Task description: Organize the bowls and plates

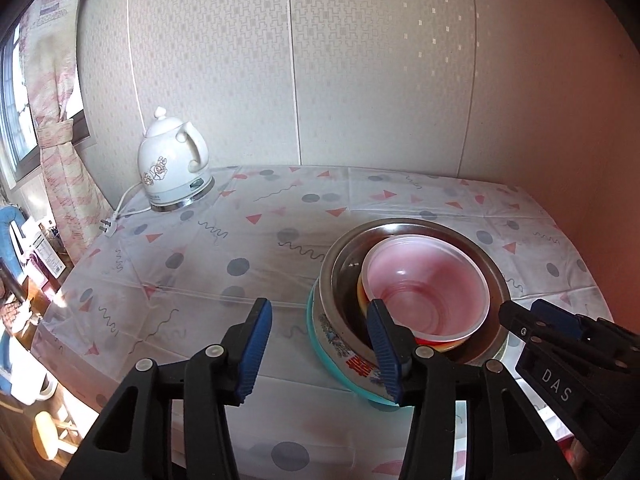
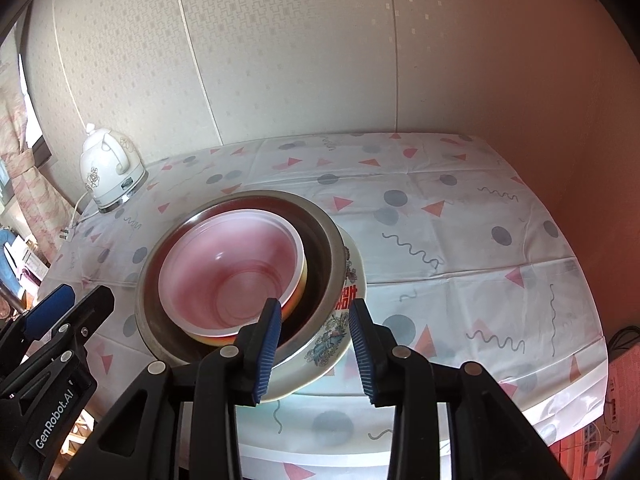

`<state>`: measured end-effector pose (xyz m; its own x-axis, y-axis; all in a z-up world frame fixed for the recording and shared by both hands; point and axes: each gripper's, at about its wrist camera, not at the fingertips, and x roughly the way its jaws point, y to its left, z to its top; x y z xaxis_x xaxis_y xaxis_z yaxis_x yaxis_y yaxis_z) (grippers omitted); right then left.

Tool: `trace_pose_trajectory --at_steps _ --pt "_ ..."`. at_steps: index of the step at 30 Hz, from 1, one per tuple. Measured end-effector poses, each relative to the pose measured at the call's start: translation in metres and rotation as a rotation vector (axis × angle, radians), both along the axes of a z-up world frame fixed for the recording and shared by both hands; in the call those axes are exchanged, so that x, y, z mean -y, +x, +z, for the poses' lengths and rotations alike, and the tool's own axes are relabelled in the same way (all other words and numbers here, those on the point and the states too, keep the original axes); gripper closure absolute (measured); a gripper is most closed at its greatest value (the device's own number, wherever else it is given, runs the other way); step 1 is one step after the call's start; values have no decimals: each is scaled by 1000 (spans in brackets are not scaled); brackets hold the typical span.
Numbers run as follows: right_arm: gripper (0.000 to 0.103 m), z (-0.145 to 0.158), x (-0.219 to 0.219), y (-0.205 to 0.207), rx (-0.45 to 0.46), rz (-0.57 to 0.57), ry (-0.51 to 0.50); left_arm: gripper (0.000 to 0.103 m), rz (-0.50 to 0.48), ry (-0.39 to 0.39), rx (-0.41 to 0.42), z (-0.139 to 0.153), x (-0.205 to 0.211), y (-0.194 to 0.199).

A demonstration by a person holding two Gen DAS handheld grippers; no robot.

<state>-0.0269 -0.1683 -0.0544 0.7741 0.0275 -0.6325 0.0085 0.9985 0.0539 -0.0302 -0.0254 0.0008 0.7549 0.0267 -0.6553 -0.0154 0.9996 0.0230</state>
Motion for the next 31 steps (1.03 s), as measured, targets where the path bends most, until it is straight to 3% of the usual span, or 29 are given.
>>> trace_pose_trajectory --at_steps 31 --pt "67 3 2 6 6 5 -1 46 -3 -26 -14 -3 -3 4"
